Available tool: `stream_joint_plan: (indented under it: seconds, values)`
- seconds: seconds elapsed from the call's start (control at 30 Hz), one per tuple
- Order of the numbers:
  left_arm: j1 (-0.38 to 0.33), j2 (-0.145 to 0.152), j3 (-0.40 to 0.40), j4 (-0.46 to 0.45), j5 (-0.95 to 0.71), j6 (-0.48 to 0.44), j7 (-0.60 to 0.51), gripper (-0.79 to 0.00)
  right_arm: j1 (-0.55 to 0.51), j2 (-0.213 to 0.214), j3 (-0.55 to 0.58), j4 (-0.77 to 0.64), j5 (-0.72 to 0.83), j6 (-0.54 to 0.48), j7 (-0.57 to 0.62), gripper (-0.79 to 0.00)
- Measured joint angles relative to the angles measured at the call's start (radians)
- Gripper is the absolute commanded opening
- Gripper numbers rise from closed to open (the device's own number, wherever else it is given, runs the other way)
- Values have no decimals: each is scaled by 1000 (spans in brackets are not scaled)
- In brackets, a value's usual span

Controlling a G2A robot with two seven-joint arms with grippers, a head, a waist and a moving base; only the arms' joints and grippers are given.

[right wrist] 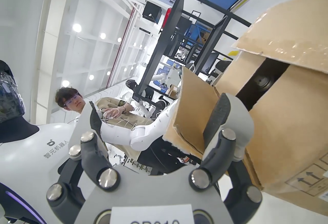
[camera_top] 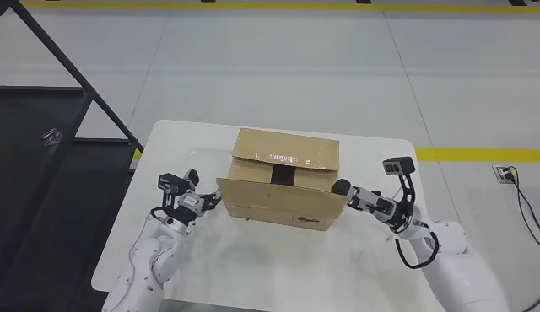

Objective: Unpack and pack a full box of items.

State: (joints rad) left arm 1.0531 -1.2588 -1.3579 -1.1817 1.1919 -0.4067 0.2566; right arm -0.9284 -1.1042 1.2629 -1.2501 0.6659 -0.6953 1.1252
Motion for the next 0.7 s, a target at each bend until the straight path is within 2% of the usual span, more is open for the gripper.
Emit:
stream_joint_plan:
  seconds: [0.3, 0.5, 0.7]
  values:
    - [10, 1, -5, -26, -19, -2, 10, 0, -69, 54, -2, -134, -53, 26, 26, 0]
    - [34, 9, -49, -77, -83, -49, 1, 0, -79, 91, -49, -167, -145, 20, 21, 0]
    - [74, 23, -93, -137, -153, -155, -54, 0, -66, 125, -116, -168, -200, 4, 4, 0]
